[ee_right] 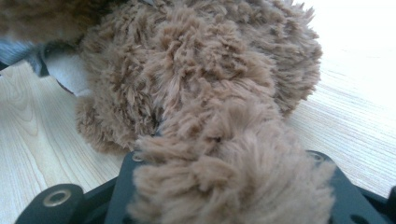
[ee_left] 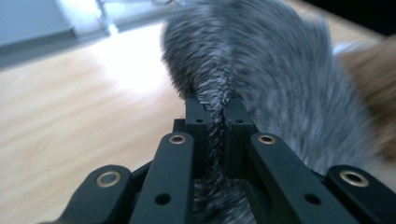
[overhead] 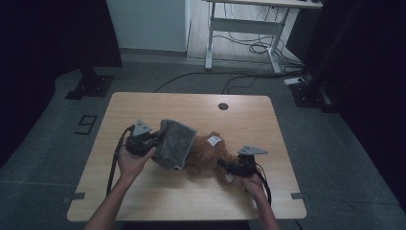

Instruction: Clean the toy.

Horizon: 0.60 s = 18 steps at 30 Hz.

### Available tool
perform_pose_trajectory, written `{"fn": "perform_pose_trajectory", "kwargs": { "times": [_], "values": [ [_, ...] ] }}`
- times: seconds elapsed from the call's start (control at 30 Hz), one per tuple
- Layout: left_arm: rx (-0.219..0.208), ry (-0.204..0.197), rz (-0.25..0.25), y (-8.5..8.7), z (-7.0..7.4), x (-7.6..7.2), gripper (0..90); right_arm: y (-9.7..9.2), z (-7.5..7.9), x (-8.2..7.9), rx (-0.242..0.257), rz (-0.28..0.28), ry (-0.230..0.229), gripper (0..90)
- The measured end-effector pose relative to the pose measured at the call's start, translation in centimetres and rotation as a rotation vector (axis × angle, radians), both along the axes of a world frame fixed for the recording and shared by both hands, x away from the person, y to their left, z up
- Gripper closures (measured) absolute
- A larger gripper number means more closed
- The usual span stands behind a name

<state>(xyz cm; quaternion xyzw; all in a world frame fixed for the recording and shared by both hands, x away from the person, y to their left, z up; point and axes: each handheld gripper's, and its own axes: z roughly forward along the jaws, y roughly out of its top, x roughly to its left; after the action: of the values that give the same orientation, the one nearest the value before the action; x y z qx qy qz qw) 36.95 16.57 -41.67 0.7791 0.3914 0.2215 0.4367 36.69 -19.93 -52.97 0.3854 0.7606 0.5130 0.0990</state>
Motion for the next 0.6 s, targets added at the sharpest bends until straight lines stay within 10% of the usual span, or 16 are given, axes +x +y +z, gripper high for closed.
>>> {"fn": "perform_pose_trajectory", "kwargs": {
  "times": [0.33,0.6],
  "values": [
    [-0.034,-0.014,-0.194,-10.5,2.6,1.6,82.8,0.2,0.0,-0.2,-0.002,0.004,-0.013,59.4],
    [-0.007,0.102,-0.271,-15.7,-1.0,2.6,82.7,0.2,0.1,-0.4,-0.012,0.004,-0.023,59.4]
  ]
}}
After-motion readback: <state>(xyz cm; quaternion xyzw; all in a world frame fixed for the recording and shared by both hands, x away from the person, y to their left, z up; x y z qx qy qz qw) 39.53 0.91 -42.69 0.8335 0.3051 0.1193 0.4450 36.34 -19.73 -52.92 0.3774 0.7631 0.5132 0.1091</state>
